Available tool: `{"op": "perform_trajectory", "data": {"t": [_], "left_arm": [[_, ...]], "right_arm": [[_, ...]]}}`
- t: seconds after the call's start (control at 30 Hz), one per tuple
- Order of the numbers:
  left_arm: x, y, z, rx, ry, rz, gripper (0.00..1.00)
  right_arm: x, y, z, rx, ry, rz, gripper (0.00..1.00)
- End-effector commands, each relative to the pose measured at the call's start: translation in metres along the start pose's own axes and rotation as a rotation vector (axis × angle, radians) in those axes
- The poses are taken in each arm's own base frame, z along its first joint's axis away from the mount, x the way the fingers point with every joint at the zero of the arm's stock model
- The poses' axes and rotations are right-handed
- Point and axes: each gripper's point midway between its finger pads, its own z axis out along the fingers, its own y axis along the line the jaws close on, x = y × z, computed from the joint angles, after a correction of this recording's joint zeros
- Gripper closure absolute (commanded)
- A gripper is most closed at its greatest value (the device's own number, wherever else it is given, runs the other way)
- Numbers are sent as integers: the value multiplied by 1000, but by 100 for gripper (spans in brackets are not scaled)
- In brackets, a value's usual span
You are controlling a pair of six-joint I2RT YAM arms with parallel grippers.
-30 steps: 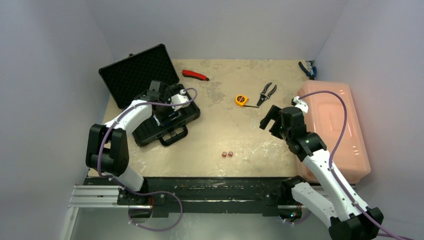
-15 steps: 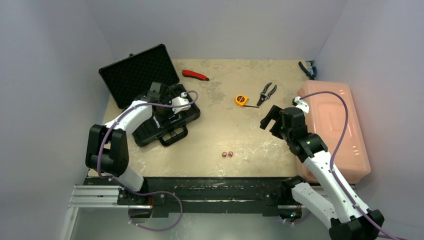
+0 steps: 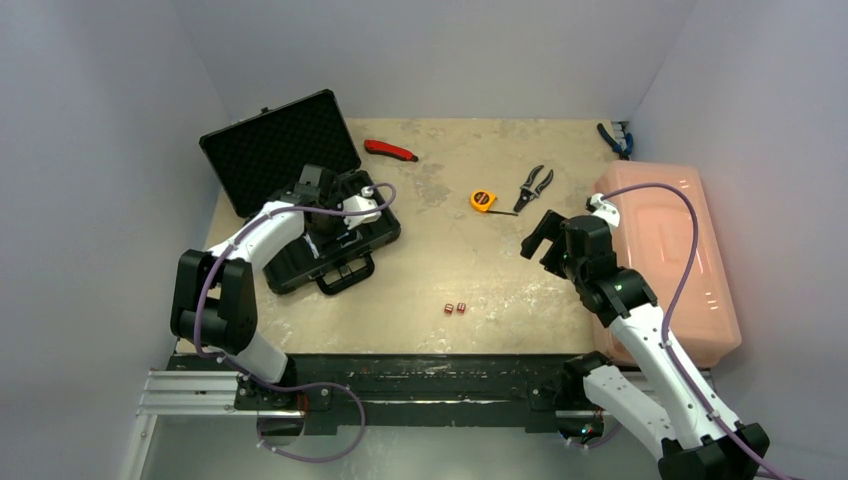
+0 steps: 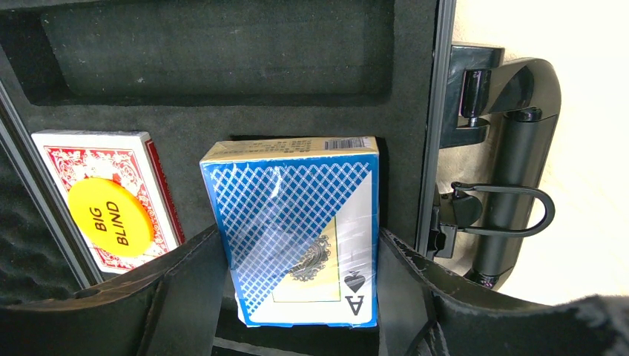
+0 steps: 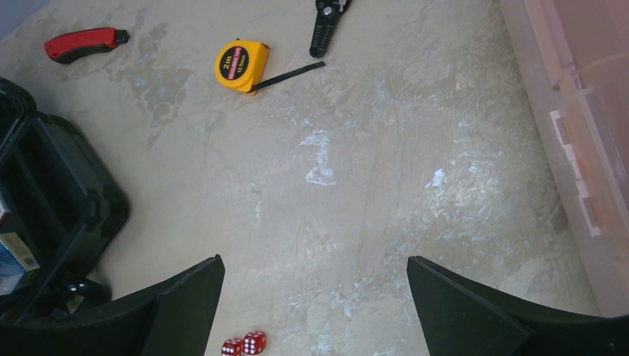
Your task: Pack up texas hold em set
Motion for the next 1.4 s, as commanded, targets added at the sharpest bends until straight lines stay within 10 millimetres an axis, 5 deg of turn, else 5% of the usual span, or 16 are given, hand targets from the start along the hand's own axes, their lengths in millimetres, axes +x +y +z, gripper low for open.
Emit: {"op": "perform_trajectory", "data": {"t": [0.0, 0.1, 0.23, 0.37, 0.5, 1.07, 1.2, 1.37], "left_arm": [[-2, -26, -3, 96, -21, -7, 87], [-2, -29, -4, 102, -27, -7, 76], [-4, -31, -5, 114, -36, -11, 43], [-5, -30, -8, 107, -42, -8, 32], [-7, -30, -12, 107, -54, -6, 10], [-27, -13, -47, -23, -160, -43, 0], [-36, 14, -66, -199, -223, -105, 0], [-42, 61, -95, -519, -372, -410, 0]], "right_arm": [[-3, 2, -1, -12, -20, -5, 1], [-3, 2, -1, -12, -20, -5, 1], [-3, 2, -1, -13, -19, -5, 1], [-3, 2, -1, -13, -19, -4, 1], [-3, 1, -1, -11, -20, -4, 1], [-2, 1, 0, -5, -16, -2, 1], [-2, 0, 1, 1, -16, -2, 1], [-1, -1, 2, 6, -14, -3, 1]]}}
